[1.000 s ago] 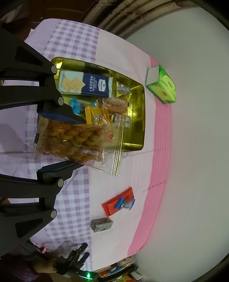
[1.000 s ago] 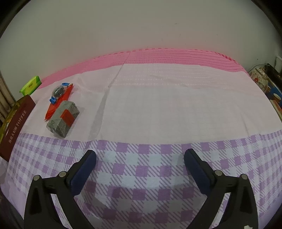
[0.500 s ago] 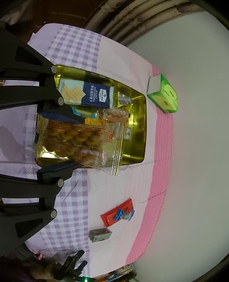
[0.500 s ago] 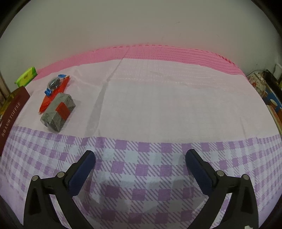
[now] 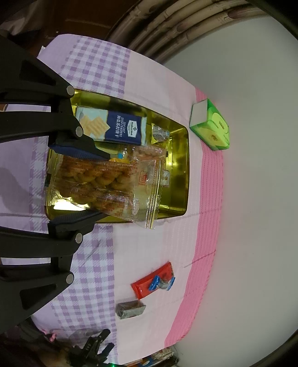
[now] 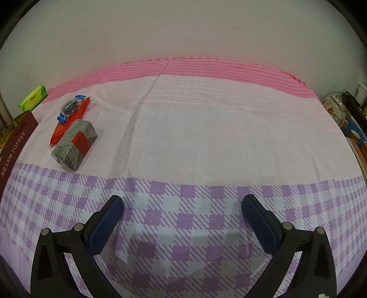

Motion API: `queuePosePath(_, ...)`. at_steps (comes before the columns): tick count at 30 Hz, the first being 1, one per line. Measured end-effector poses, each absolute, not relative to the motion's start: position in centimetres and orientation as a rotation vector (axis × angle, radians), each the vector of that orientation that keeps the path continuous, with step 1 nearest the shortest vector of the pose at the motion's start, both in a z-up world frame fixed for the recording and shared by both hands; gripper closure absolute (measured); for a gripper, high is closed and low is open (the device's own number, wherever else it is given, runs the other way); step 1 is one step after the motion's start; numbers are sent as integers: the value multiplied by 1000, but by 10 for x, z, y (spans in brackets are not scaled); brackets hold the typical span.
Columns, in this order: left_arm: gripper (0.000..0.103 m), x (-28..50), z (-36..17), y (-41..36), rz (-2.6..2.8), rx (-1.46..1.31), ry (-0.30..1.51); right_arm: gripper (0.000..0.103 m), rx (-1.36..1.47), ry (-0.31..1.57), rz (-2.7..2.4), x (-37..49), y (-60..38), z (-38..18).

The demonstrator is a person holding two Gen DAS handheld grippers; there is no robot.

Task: Organize snacks
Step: 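Lower the twisted snack bag into the tin while the right gripper grasps the grey foil block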

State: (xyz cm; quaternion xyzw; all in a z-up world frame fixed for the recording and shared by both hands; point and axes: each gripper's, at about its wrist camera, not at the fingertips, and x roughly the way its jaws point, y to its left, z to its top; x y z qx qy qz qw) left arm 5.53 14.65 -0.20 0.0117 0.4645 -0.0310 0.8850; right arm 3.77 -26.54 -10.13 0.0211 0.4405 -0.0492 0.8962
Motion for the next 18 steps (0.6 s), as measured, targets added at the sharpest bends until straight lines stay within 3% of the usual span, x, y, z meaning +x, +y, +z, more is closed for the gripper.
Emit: queuePosePath(18,61,57,-4,151,-38,40,966,0,56,920,-135,39,-266,-101)
